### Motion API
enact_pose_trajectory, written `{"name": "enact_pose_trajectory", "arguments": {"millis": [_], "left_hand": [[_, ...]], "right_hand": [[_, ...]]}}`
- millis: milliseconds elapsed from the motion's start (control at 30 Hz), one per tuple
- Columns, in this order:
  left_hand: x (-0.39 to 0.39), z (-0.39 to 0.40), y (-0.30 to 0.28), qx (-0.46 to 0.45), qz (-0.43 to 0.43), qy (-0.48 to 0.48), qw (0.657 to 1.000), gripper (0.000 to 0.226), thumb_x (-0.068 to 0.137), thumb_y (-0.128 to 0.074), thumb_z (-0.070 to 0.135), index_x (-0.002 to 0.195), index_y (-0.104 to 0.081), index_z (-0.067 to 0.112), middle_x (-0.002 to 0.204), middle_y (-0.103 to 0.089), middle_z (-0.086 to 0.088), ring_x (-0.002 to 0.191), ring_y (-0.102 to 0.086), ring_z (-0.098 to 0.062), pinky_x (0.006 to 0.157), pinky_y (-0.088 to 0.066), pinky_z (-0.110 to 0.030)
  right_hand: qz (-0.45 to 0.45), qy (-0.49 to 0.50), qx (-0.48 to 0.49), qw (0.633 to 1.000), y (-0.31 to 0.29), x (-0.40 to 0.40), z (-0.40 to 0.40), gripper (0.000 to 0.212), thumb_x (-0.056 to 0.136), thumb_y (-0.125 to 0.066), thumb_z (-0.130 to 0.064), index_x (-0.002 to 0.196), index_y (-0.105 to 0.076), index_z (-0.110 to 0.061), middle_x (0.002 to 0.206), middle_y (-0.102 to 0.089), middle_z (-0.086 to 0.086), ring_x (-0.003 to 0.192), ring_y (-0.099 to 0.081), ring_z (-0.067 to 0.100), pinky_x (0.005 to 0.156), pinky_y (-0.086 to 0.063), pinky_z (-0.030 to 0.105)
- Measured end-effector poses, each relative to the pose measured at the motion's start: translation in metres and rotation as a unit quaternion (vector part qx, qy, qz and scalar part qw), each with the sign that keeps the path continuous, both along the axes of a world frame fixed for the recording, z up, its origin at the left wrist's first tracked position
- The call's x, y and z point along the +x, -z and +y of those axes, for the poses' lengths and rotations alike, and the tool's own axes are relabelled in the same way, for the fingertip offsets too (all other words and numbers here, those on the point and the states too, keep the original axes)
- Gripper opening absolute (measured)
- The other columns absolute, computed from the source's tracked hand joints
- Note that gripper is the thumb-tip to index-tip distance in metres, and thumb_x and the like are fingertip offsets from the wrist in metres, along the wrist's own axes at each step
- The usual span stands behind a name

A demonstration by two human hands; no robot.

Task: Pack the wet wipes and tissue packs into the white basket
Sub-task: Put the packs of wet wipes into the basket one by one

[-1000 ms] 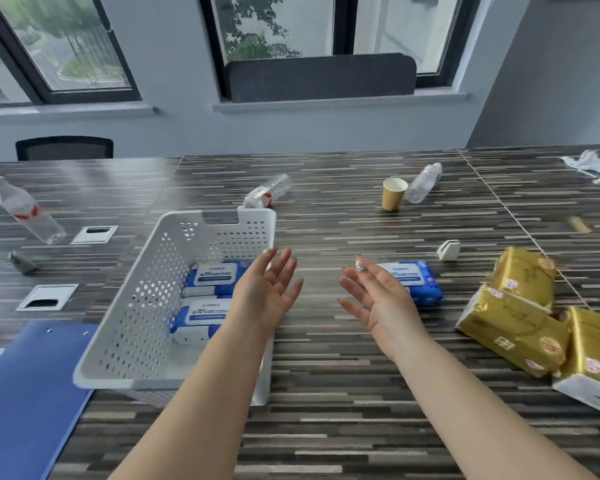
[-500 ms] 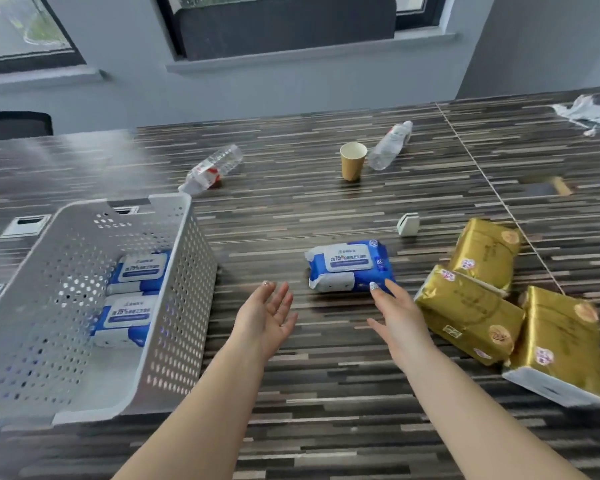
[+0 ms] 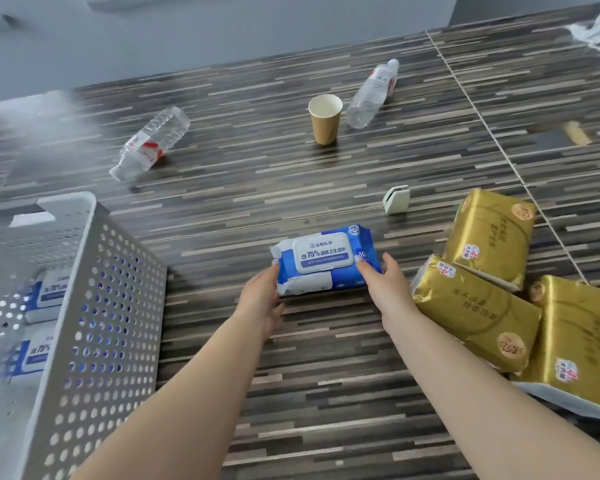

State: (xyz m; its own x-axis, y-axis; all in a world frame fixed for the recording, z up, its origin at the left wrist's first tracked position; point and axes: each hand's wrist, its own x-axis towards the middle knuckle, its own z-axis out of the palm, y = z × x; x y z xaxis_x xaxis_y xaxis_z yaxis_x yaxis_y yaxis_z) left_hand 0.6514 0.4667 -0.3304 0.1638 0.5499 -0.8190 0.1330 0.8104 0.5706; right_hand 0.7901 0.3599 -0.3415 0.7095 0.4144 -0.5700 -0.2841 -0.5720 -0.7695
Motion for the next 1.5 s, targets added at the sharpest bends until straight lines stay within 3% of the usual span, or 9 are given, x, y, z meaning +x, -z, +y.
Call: {"name": "enact_pose_trajectory", "arguments": {"millis": [167,367,433,500,600,700,900,1267,1500], "left_hand": [[0.019,0.011,0.012,0.033,0.023,0.054,0.998,0.016,0.096,-0.053,0.028,0.107,-0.060,0.017,0.093,-0.068,0.000,0.083,-0.065,-0.018,0.075,-0.053,-0.034],[0.017,0.006,0.020,0.052,0.029,0.010,0.998,0.021,0.097,-0.050,0.031,0.089,-0.064,0.017,0.097,-0.070,-0.005,0.094,-0.065,-0.027,0.092,-0.052,-0.041],[0.012,0.001,0.014,0.055,0.025,-0.012,0.998,0.022,0.098,-0.048,0.030,0.085,-0.062,0.021,0.094,-0.069,-0.004,0.085,-0.064,-0.023,0.079,-0.053,-0.038],[0.001,-0.006,0.003,0.058,0.017,-0.022,0.998,0.020,0.099,-0.046,0.026,0.092,-0.064,0.018,0.090,-0.069,-0.003,0.078,-0.063,-0.018,0.066,-0.051,-0.032],[-0.019,-0.016,-0.006,0.083,0.015,-0.014,0.996,0.023,0.099,-0.047,0.024,0.113,-0.064,0.016,0.103,-0.072,-0.006,0.093,-0.067,-0.021,0.079,-0.057,-0.037],[-0.040,-0.028,-0.021,0.142,0.017,-0.030,0.989,0.025,0.100,-0.046,0.026,0.115,-0.062,0.013,0.105,-0.070,-0.008,0.096,-0.067,-0.022,0.082,-0.057,-0.039],[-0.077,-0.048,-0.056,0.249,-0.010,-0.037,0.968,0.027,0.100,-0.042,0.025,0.087,-0.063,0.013,0.084,-0.065,-0.007,0.076,-0.058,-0.017,0.069,-0.051,-0.033],[-0.145,-0.086,-0.120,0.315,-0.093,-0.063,0.943,0.022,0.099,-0.049,0.025,0.084,-0.059,0.012,0.077,-0.063,-0.004,0.068,-0.057,-0.014,0.068,-0.052,-0.033],[-0.179,-0.098,-0.134,0.344,-0.071,-0.081,0.933,0.025,0.099,-0.048,0.030,0.085,-0.057,0.012,0.080,-0.062,-0.007,0.072,-0.060,-0.018,0.071,-0.053,-0.035]], "right_hand": [[-0.005,0.027,0.003,1.000,0.015,0.001,0.010,0.053,0.093,-0.055,-0.035,0.140,-0.039,-0.017,0.132,-0.054,0.004,0.114,-0.053,0.019,0.088,-0.047,0.033],[0.043,0.091,0.029,0.994,0.022,-0.005,0.009,0.047,0.091,-0.060,-0.027,0.134,-0.046,-0.016,0.129,-0.058,0.007,0.112,-0.059,0.022,0.092,-0.053,0.043],[0.042,0.075,0.041,0.995,0.019,-0.012,0.003,0.052,0.088,-0.064,-0.019,0.136,-0.044,-0.018,0.130,-0.056,0.007,0.116,-0.057,0.024,0.092,-0.053,0.047],[0.043,0.074,0.060,0.995,0.015,-0.024,-0.006,0.054,0.088,-0.064,-0.013,0.137,-0.044,-0.019,0.130,-0.057,0.006,0.117,-0.057,0.023,0.092,-0.053,0.047],[0.034,0.083,0.085,0.992,0.010,-0.044,-0.020,0.059,0.086,-0.066,-0.012,0.139,-0.042,-0.022,0.132,-0.056,0.005,0.119,-0.057,0.022,0.093,-0.053,0.048],[0.042,0.097,0.121,0.987,-0.004,-0.067,-0.033,0.061,0.085,-0.067,-0.015,0.140,-0.041,-0.025,0.131,-0.057,0.003,0.117,-0.058,0.021,0.092,-0.053,0.048],[0.210,0.169,0.242,0.932,-0.055,-0.085,-0.056,0.017,0.094,-0.056,-0.025,0.109,-0.060,-0.019,0.108,-0.067,0.008,0.101,-0.064,0.024,0.088,-0.053,0.046],[0.182,0.084,0.291,0.935,-0.113,-0.132,-0.088,0.007,0.094,-0.055,-0.019,0.100,-0.057,-0.022,0.108,-0.066,0.010,0.104,-0.063,0.026,0.084,-0.055,0.048],[0.176,0.081,0.319,0.928,-0.128,-0.155,-0.100,0.009,0.097,-0.049,-0.018,0.100,-0.057,-0.017,0.107,-0.066,0.011,0.100,-0.065,0.027,0.073,-0.056,0.041]]}}
